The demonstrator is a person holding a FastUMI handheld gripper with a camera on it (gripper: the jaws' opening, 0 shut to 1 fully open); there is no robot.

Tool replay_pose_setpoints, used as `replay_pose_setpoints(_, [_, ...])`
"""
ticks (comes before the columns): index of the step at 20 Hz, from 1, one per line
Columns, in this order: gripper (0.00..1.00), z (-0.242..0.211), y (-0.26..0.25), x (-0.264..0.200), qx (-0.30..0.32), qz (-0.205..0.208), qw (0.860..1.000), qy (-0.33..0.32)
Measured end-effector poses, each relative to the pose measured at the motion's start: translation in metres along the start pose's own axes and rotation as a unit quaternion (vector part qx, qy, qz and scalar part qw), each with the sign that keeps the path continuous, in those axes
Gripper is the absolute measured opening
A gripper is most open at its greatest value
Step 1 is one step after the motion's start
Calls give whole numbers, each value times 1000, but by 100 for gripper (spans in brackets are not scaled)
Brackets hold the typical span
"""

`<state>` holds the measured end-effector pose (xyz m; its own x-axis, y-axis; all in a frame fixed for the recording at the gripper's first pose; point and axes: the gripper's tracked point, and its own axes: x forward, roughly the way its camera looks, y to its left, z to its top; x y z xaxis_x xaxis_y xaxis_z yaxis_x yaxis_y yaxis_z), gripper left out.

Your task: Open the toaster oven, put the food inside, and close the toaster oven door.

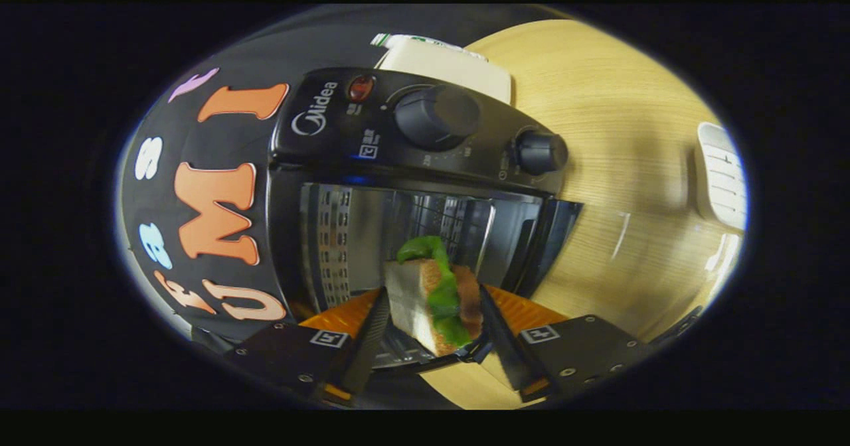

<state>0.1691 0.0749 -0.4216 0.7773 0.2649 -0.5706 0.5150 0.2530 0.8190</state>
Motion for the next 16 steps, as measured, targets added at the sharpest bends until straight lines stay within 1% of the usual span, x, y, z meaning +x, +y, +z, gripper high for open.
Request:
replay_pose_setpoints(2, [96,-2,-1,-5,-1,-1,1000,7])
replay_pose_setpoints(5, [97,-4,-10,-16,-20,-16,1000,12])
replay_pose_setpoints(8, [98,-9,-27,-39,-70,-42,997,14])
replay_pose_setpoints(10, [98,-13,-33,-60,-119,-56,991,8])
replay_pose_setpoints(14, [98,-30,-26,-101,-194,-48,980,25])
replay_pose_setpoints(16, [98,-39,-24,-118,-239,-46,969,35])
